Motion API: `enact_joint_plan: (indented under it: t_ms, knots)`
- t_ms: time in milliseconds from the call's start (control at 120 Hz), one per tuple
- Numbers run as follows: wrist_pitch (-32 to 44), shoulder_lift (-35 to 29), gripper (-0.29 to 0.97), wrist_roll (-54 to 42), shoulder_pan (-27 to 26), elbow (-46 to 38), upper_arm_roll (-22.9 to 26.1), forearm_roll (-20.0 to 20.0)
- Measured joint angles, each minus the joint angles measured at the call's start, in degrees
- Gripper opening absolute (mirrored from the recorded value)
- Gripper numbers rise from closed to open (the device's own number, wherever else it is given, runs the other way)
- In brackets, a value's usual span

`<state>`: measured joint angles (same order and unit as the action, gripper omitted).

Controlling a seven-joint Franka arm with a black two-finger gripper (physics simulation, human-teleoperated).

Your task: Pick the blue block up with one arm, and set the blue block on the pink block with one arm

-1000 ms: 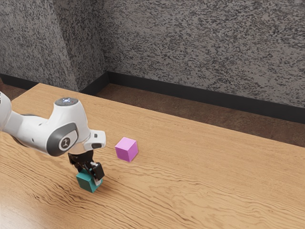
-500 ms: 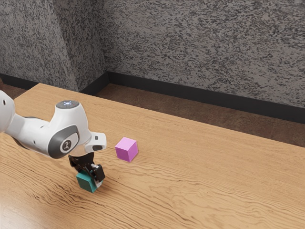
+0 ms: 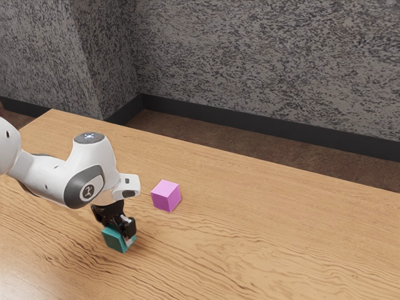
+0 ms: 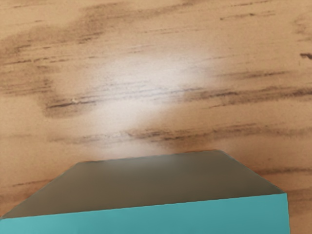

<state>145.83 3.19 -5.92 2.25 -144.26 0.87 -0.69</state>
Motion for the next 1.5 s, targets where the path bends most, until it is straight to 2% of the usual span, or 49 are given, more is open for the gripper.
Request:
enact_joint_plan:
  t_ms: [442, 692, 875, 1133, 1225, 1500]
  knots:
    - [0.2, -0.6, 0.36, 1.5, -0.1, 0.2, -0.2, -0.7]
    - [-0.6, -1.2, 0.35, 2.2, -0.1, 4.6, -0.2, -1.3]
    - [-5.4, 1.8, 0.35, 2.6, -0.1, 15.5, -0.1, -1.5]
    - [-18.5, 15.5, 0.36, 2.4, 0.1, 35.5, -0.2, -1.2]
    - [-21.5, 18.0, 0.36, 2.2, 0.1, 38.8, -0.2, -1.2]
    - [-26.1, 19.9, 0.36, 2.4, 0.1, 43.4, 0.0, -0.8]
